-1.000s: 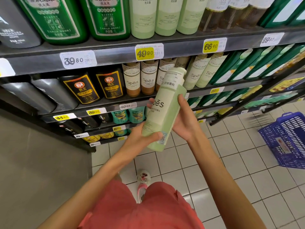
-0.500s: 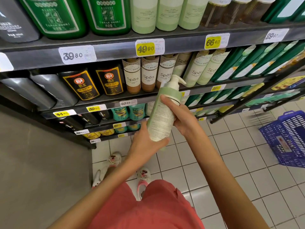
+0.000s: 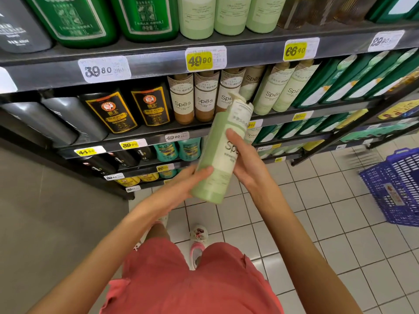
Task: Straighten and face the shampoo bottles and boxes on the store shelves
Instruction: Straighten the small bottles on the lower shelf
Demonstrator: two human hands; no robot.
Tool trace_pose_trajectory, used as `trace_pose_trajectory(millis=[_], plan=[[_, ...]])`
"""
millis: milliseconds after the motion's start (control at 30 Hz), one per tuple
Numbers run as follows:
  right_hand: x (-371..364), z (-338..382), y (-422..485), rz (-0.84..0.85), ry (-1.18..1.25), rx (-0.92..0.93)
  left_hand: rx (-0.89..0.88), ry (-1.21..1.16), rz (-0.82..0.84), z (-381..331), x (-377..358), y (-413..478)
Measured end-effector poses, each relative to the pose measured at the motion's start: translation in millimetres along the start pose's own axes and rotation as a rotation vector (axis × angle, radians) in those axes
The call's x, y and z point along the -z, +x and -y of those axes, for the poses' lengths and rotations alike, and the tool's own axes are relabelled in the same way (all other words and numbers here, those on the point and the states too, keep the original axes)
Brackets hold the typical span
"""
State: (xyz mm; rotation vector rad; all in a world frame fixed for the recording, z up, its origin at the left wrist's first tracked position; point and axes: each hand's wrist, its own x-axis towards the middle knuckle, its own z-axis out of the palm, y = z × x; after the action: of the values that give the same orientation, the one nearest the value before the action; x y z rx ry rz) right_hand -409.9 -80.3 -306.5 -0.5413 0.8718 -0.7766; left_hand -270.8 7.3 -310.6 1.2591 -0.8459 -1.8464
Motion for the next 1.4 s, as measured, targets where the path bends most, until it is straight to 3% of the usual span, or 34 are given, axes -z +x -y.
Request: trace_pose_trajectory(millis=[67,167,300,400,600,733,967,1133,1267,1400], plan=[[-3,-5,0,-0.113,-0.179,0.043,-0.042,0.225,-0.119,4,-7,7],[-3,-10,0,-0.179,-0.294,0.01,-0.056,0.219,-0.162,20,-13,17],[7,-11,-5,0.012,-0.516,-0.314,0.004,0.019,-0.16,35,-3,23],[15,-22,-9,0.067,-0.511,-0.37,0.034,0.063,-0.126,36,4,27],[27,-34,-14,0.096,-0.558,-0.077,-0.098,0.368,-0.17,36,16,25],[31,-39,-18,0.142,-0.534,0.151,-0.218,0.362,-0.21,35,21,27],[30,-28,-23,0.199,-0.604,0.252,-0.359,0.432,-0.211,28,17,28],[35,-7,-22,0.088,-0.799,0.074,-0.089,0.197,-0.108,13,7,17],[35,5,-21,0.023,-0.766,-0.14,0.187,-0.118,0.002,-1,-13,21],[38,10,-19,-0.086,-0.729,-0.234,0.389,-0.158,-0.075,-18,-25,32]])
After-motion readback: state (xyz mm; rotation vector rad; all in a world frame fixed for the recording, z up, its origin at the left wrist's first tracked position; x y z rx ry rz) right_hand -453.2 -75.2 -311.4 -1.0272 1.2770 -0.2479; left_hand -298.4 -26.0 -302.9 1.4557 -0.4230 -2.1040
